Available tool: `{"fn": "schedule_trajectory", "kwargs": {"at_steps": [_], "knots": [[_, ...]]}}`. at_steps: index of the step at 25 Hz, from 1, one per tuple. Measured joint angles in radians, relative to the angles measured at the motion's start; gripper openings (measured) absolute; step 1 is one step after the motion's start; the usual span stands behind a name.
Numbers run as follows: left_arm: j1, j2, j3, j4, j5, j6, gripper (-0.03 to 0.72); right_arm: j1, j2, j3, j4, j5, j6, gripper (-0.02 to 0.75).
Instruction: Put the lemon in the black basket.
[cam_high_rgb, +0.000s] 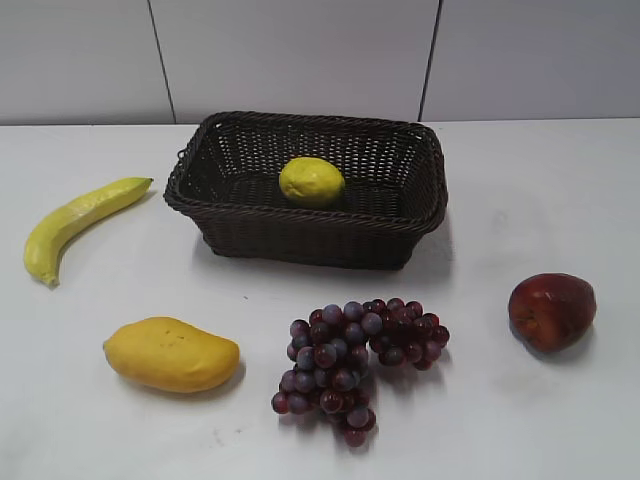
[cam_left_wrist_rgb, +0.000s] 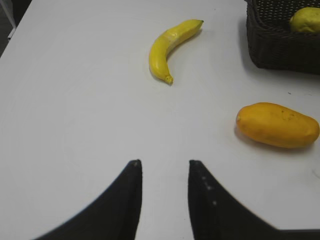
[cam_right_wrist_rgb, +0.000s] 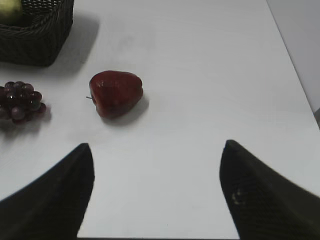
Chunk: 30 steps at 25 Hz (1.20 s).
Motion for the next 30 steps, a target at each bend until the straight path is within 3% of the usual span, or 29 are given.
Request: {"fn": "schedule_trajectory", "kwargs": {"at_steps": [30], "knots": [[0.000, 0.000, 0.000, 0.000, 0.000, 0.000, 0.237, 0.000, -0.021, 0.000, 0.000, 0.000, 0.000, 0.590]]}}
